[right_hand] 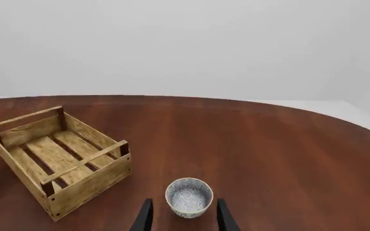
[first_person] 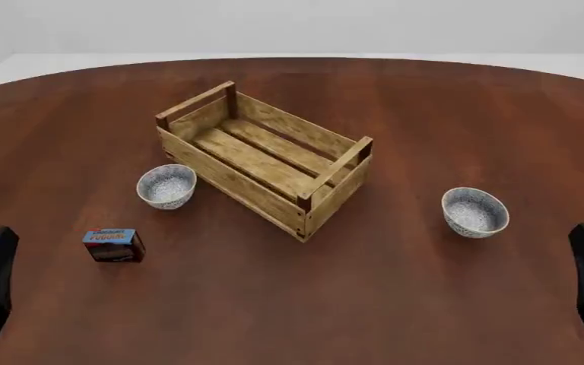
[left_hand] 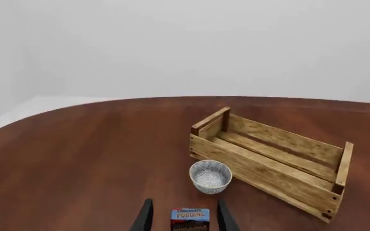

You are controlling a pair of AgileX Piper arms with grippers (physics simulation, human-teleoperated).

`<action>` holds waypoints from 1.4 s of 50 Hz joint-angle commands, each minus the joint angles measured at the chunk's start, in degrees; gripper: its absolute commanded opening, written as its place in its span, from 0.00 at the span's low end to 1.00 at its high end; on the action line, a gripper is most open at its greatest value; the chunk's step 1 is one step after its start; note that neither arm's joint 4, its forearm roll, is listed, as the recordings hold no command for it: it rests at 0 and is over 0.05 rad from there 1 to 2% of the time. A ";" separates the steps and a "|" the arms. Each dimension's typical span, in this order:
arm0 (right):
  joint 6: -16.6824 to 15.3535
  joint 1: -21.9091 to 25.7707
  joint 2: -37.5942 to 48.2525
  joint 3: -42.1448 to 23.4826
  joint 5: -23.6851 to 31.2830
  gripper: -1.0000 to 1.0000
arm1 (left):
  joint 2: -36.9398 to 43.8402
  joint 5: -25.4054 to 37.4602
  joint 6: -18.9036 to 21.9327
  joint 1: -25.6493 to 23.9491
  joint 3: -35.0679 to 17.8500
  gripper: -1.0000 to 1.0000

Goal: Stack the right bowl on the left bowl and place them in the tray.

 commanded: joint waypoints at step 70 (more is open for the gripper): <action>-11.65 -1.08 46.58 -28.20 8.43 1.00 | -0.07 1.12 6.43 -4.10 -1.70 1.00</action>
